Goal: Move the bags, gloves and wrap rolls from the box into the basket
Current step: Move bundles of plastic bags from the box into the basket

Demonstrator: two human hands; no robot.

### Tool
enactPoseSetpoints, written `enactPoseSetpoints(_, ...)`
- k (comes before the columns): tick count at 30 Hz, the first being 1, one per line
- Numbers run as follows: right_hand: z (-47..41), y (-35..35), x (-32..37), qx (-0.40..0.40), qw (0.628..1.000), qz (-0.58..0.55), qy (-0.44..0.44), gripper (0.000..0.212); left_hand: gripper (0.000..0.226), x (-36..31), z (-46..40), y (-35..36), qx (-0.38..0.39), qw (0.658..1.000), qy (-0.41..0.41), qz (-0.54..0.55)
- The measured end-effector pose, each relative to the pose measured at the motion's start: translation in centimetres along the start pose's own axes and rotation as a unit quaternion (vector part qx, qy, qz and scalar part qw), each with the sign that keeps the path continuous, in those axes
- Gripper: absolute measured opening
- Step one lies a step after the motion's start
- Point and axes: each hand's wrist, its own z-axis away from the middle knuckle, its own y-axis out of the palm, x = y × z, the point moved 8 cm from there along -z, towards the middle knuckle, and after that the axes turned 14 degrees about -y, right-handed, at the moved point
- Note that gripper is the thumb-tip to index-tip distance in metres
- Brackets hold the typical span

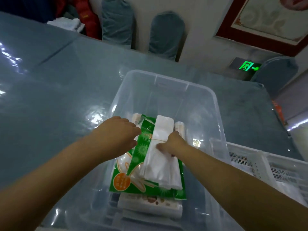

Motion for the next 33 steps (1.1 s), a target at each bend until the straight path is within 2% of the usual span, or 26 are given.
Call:
enactPoseSetpoints(2,0.2,0.0,-0.8,-0.029,0.994,-0.105,0.025,0.08,0.032,0.0,0.0,0.1,0.001,1.0,0.003,-0.013)
enactPoseSetpoints(4,0.5,0.3,-0.9,-0.049,0.963,-0.261,0.045,0.055,0.032,-0.1,0.1,0.3,0.009,1.0,0.002,-0.018)
enactPoseSetpoints(6,0.6,0.0,-0.6,-0.062,0.934,-0.348,0.05,0.041,0.033,-0.1,0.2,0.3,0.029,0.999,0.001,-0.016)
enactPoseSetpoints(11,2.0,-5.4,0.6,-0.107,0.947,-0.303,0.0,0.047,0.036,-0.5,-0.6,0.1,0.094,0.995,0.002,-0.038)
enactPoseSetpoints(15,4.4,-11.8,1.7,-0.146,0.971,-0.157,-0.108,0.017,0.035,-2.3,-2.5,0.7,0.132,0.987,0.025,-0.087)
enactPoseSetpoints(17,5.8,-15.0,1.7,-0.205,0.964,-0.09,-0.143,0.022,0.036,-3.5,-3.9,1.7,0.17,0.982,0.023,-0.084)
enactPoseSetpoints(20,7.4,-18.1,0.8,-0.294,0.939,-0.069,-0.163,0.032,0.032,-6.0,-5.6,4.0,0.204,0.976,0.035,-0.061)
enactPoseSetpoints(22,8.2,-18.8,0.1,-0.335,0.924,-0.057,-0.173,0.029,0.028,-7.8,-6.2,6.0,0.216,0.974,0.029,-0.068)
enactPoseSetpoints(25,8.9,-18.3,-1.1,-0.377,0.905,-0.079,-0.18,0.028,0.035,-9.4,-6.5,9.0,0.23,0.972,-0.039,-0.029)
enactPoseSetpoints(30,8.8,-17.3,-3.0,-0.406,0.885,-0.155,-0.167,0.029,0.075,-9.6,-7.2,11.2,0.19,0.954,-0.224,0.066)
enactPoseSetpoints(31,8.8,-17.1,-3.1,-0.413,0.88,-0.162,-0.168,0.028,0.078,-9.5,-7.1,11.5,0.19,0.945,-0.252,0.083)
enactPoseSetpoints(33,8.8,-16.8,-3.3,-0.422,0.874,-0.169,-0.173,0.027,0.071,-9.5,-7.0,12.1,0.191,0.928,-0.291,0.135)
